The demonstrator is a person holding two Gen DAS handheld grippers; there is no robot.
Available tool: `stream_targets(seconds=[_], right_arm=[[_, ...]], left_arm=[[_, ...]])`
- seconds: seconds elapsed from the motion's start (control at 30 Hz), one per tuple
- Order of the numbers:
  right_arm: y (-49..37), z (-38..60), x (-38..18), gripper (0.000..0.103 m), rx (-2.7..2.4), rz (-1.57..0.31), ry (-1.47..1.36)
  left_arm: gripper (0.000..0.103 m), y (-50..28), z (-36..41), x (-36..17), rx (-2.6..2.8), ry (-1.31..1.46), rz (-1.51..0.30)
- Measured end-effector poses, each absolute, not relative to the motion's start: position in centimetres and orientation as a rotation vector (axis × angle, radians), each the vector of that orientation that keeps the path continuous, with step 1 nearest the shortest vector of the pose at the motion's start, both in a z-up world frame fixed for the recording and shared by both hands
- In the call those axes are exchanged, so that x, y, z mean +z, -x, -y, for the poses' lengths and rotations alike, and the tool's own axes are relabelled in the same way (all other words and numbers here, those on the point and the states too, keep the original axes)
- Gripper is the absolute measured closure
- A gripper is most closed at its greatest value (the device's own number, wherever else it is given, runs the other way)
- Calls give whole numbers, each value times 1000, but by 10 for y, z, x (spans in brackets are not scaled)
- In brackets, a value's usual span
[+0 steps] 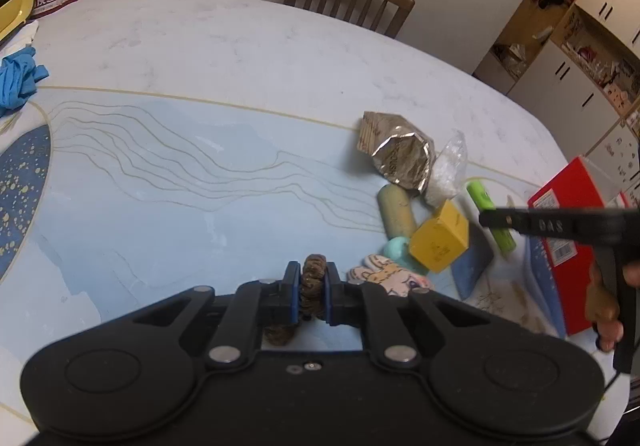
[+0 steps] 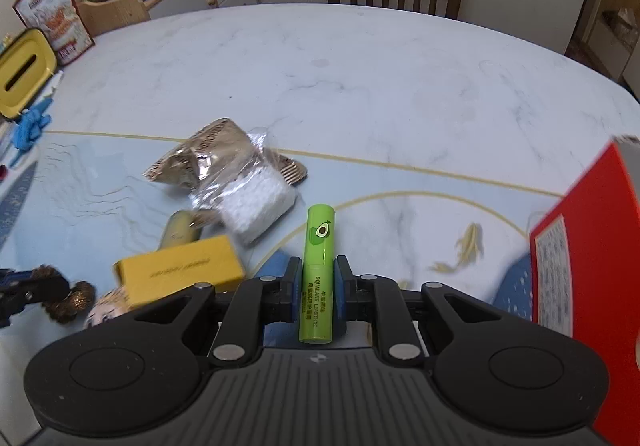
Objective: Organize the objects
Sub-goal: 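Grasp the brown coiled rope loop with left tool while right tool grasps green tube, then carry the rope loop and green tube into the red box and open both tools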
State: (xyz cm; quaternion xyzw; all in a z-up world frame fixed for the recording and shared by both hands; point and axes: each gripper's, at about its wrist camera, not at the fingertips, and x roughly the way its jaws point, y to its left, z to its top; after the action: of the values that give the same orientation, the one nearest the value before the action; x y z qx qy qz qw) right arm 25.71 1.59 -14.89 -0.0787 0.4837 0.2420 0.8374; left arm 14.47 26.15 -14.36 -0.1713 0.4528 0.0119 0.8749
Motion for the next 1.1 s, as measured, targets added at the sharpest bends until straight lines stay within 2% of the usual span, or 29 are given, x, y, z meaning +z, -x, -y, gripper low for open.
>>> stream_targets(seconds=[0.5, 1.1], right_arm=[[-199, 57, -85, 87, 603, -975, 30], [-186, 197, -42, 87, 511, -911, -48]], left_arm=[[94, -130, -221, -81, -21, 405, -875], [94, -154, -75, -32, -194, 287, -822]])
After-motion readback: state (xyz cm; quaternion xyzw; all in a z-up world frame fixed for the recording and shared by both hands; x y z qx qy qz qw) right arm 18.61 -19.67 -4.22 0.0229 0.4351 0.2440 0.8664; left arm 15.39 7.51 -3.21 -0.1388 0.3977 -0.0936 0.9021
